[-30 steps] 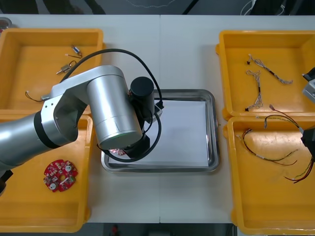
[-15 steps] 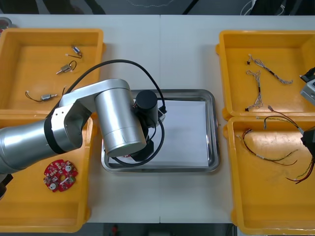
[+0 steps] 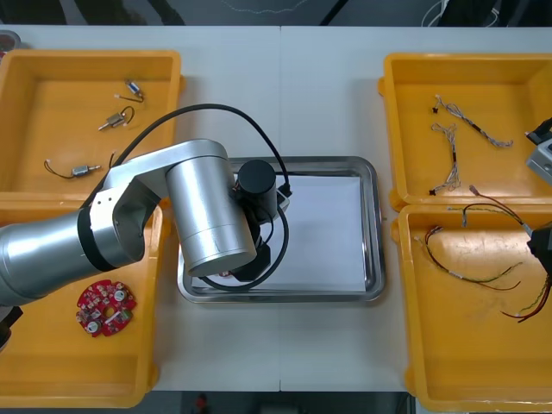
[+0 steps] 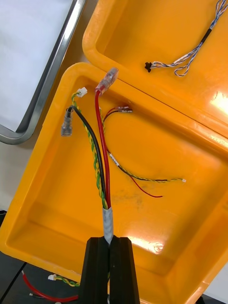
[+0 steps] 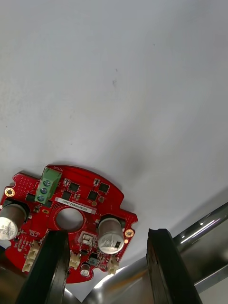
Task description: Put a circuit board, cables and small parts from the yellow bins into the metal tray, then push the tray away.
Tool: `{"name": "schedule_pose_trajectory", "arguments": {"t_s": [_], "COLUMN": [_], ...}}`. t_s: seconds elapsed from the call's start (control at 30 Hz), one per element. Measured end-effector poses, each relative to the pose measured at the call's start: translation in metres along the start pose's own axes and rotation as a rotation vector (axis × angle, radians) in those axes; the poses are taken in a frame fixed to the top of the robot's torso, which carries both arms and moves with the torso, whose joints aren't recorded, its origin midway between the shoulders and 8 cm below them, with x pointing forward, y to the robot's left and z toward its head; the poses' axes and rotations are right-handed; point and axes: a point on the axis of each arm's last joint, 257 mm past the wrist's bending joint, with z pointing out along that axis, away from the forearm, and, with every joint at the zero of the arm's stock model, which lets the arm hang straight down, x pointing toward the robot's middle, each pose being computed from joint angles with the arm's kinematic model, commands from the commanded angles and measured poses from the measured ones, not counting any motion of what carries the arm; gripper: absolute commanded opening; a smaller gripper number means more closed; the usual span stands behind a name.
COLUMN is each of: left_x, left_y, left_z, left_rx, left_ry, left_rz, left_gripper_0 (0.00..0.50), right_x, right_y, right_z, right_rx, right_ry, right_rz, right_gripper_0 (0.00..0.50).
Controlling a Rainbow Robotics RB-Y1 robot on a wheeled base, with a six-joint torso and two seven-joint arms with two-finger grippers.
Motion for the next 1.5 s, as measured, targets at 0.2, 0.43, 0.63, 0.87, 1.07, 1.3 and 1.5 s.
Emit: {"name": "schedule_pose_trajectory", "arguments": {"t_s": [0.2, 0.43, 0.63, 0.87, 1.07, 1.3, 1.5], "left_x": [-0.002, -0.006, -0.022, -0.019, -0.010, 0.007, 0.022], "left_y": [-0.001, 0.006, 0.038, 0.094, 0.146, 0.201, 0.241], "left_z": [-0.002, -0.030, -0.070, -0.107, -0.128, -0.128, -0.121], "left_rx": [-0.003, -0.023, -0.005, 0.001, -0.016, -0.046, -0.064], "left_ry": [-0.011, -0.022, -0.055, -0.059, -0.062, -0.023, 0.009], "left_rz": [-0.027, -0.060, -0.175, -0.323, -0.404, -0.260, -0.277], "left_gripper_0": [0.500, 0.500, 0.500, 0.500, 0.500, 0.500, 0.500], "right_x": [0.000, 0.000, -0.011, -0.030, -0.042, -0.064, -0.079], "right_y": [0.000, 0.006, 0.020, 0.048, 0.070, 0.097, 0.127], "right_z": [0.000, -0.001, -0.006, -0.004, 0.000, 0.014, 0.025], "right_rx": [0.000, -0.021, -0.057, -0.087, -0.097, -0.090, -0.098], "right_ry": [0.000, 0.002, -0.014, -0.021, -0.026, -0.085, -0.136], "right_rz": [0.000, -0.014, -0.069, -0.202, -0.317, -0.431, -0.525], "right_gripper_0": [0.000, 0.000, 0.000, 0.000, 0.000, 0.000, 0.000]}}
